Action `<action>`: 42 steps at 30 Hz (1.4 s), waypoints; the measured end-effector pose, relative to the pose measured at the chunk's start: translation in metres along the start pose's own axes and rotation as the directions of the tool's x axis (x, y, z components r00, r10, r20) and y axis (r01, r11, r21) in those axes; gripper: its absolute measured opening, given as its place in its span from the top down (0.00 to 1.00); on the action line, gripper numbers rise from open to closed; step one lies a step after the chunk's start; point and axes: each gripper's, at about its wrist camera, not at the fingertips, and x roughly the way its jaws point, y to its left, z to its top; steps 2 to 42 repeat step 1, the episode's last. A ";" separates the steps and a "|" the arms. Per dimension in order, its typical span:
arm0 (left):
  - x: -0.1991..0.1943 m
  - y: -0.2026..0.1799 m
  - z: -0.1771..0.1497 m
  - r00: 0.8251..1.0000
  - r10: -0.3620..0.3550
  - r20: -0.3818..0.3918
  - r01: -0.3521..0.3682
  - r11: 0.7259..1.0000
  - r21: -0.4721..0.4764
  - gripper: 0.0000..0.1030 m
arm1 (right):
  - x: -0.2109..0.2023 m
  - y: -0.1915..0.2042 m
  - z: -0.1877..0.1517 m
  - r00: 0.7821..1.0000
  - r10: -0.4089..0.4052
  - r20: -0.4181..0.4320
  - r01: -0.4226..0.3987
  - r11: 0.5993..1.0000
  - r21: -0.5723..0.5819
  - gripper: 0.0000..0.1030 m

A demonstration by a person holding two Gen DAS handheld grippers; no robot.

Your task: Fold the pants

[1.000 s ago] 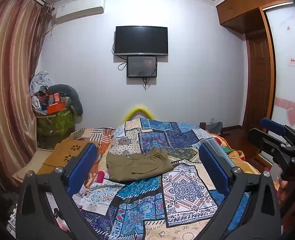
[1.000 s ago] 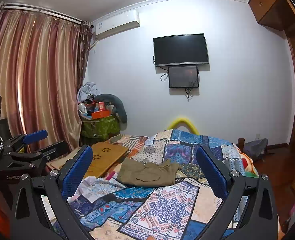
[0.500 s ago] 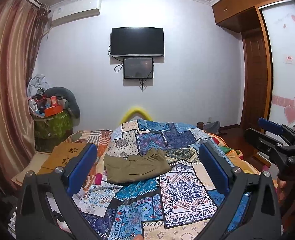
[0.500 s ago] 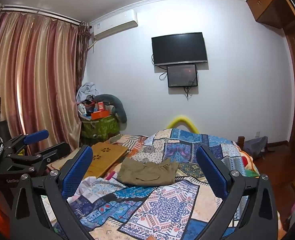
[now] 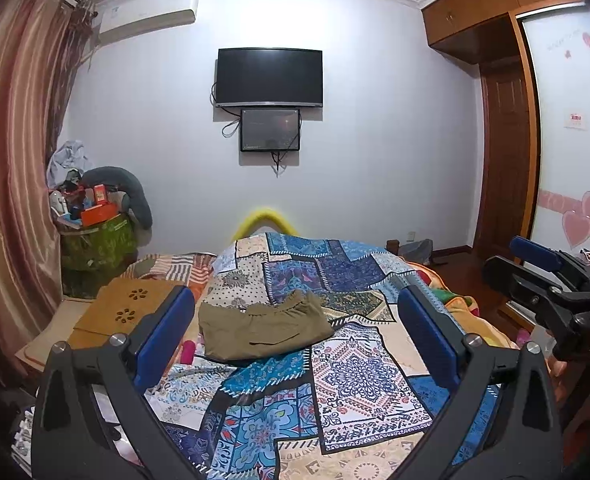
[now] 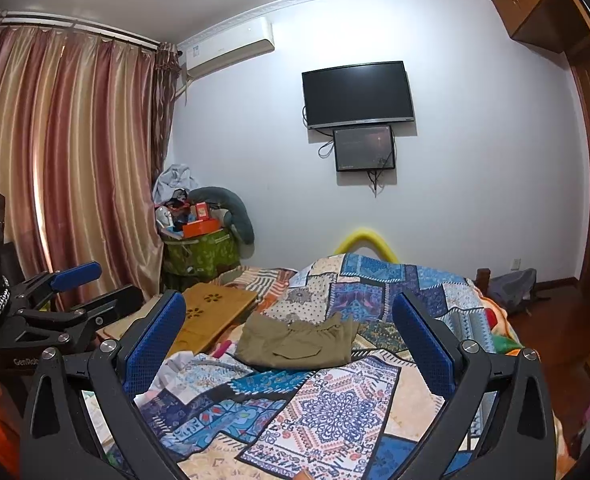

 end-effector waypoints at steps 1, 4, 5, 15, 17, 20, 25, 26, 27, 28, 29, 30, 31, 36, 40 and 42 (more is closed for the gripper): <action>0.001 0.000 -0.001 1.000 0.000 -0.002 0.000 1.000 0.001 0.00 | 0.000 0.000 0.000 1.000 0.000 0.000 0.000 1.000 0.001 0.00; 0.001 0.000 -0.001 1.000 0.000 -0.002 0.000 1.000 0.001 0.00 | 0.000 0.000 0.000 1.000 0.000 0.000 0.000 1.000 0.001 0.00; 0.001 0.000 -0.001 1.000 0.000 -0.002 0.000 1.000 0.001 0.00 | 0.000 0.000 0.000 1.000 0.000 0.000 0.000 1.000 0.001 0.00; 0.001 0.000 -0.001 1.000 0.000 -0.002 0.000 1.000 0.001 0.00 | 0.000 0.000 0.000 1.000 0.000 0.000 0.000 1.000 0.001 0.00; 0.001 0.000 -0.001 1.000 0.000 -0.002 0.000 1.000 0.001 0.00 | 0.000 0.000 0.000 1.000 0.000 0.000 0.000 1.000 0.001 0.00; 0.001 0.000 -0.001 1.000 0.000 -0.002 0.000 1.000 0.001 0.00 | 0.000 0.000 0.000 1.000 0.000 0.000 0.000 1.000 0.001 0.00; 0.001 0.000 -0.001 1.000 0.000 -0.002 0.000 1.000 0.001 0.00 | 0.000 0.000 0.000 1.000 0.000 0.000 0.000 1.000 0.001 0.00; 0.001 0.000 -0.001 1.000 0.000 -0.002 0.000 1.000 0.001 0.00 | 0.000 0.000 0.000 1.000 0.000 0.000 0.000 1.000 0.001 0.00; 0.001 0.000 -0.001 1.000 0.000 -0.002 0.000 1.000 0.001 0.00 | 0.000 0.000 0.000 1.000 0.000 0.000 0.000 1.000 0.001 0.00; 0.001 0.000 -0.001 1.000 0.000 -0.002 0.000 1.000 0.001 0.00 | 0.000 0.000 0.000 1.000 0.000 0.000 0.000 1.000 0.001 0.00; 0.001 0.000 -0.001 1.000 0.000 -0.002 0.000 1.000 0.001 0.00 | 0.000 0.000 0.000 1.000 0.000 0.000 0.000 1.000 0.001 0.00; 0.001 0.000 -0.001 1.000 0.000 -0.002 0.000 1.000 0.001 0.00 | 0.000 0.000 0.000 1.000 0.000 0.000 0.000 1.000 0.001 0.00; 0.001 0.000 -0.001 1.000 0.000 -0.002 0.000 1.000 0.001 0.00 | 0.000 0.000 0.000 1.000 0.000 0.000 0.000 1.000 0.001 0.00; 0.001 0.000 -0.001 1.000 0.000 -0.002 0.000 1.000 0.001 0.00 | 0.000 0.000 0.000 1.000 0.000 0.000 0.000 1.000 0.001 0.00; 0.001 0.000 -0.001 1.000 0.000 -0.002 0.000 1.000 0.001 0.00 | 0.000 0.000 0.000 1.000 0.000 0.000 0.000 1.000 0.001 0.00; 0.001 0.000 -0.001 1.000 0.000 -0.002 0.000 1.000 0.001 0.00 | 0.000 0.000 0.000 1.000 0.000 0.000 0.000 1.000 0.001 0.00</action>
